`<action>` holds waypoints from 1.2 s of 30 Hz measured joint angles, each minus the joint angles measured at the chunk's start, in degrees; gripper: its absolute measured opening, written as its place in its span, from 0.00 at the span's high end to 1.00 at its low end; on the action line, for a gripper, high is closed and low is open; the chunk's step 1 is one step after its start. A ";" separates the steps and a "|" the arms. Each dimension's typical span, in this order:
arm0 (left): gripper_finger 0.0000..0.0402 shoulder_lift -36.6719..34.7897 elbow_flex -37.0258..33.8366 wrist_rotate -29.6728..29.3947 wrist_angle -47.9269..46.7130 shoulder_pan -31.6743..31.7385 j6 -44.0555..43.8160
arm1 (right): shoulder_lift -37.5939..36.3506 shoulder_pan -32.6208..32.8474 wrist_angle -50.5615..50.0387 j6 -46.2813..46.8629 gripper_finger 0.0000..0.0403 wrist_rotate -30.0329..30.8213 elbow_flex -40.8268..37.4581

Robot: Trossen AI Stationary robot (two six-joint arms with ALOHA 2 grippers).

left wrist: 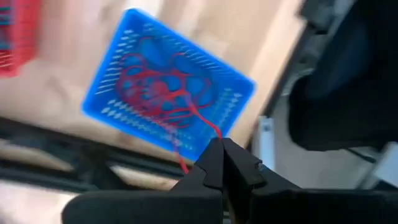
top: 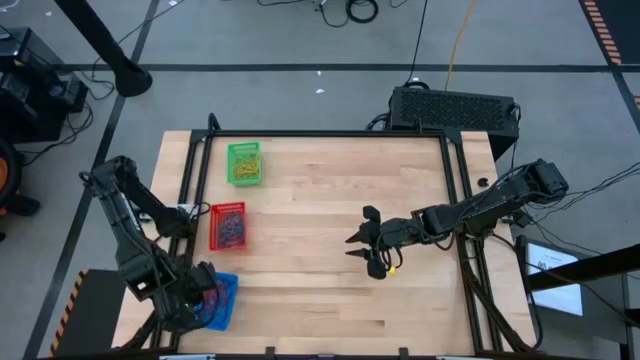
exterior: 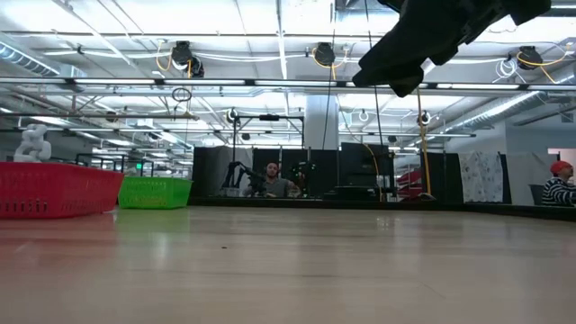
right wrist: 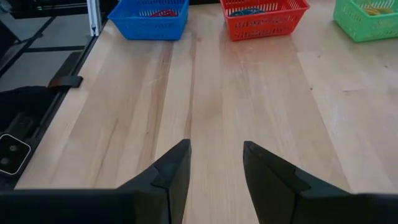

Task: Sort rubber bands into baskets
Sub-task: Put the red rubber band into the blue bin, then return to Home Position

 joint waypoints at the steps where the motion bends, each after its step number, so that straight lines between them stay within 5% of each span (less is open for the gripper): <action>1: 1.00 0.00 0.00 0.00 1.30 0.00 0.02 | 0.00 0.00 0.05 -0.21 0.65 -0.01 0.00; 14: 1.00 2.47 -0.01 -0.52 -1.32 0.00 1.73 | -0.01 0.00 2.14 -0.86 0.65 -0.02 0.00; 22: 1.00 4.84 -4.37 4.29 -0.52 1.13 6.72 | -0.01 -0.01 2.14 -1.30 0.65 -0.02 0.00; 29: 0.90 4.96 -4.66 -6.40 -0.27 2.35 15.96 | 0.00 -0.38 2.16 -1.32 0.65 0.33 0.00; 36: 0.80 4.96 -4.68 -3.62 -1.93 4.33 16.84 | -0.02 -0.55 2.16 -2.06 0.65 0.33 0.00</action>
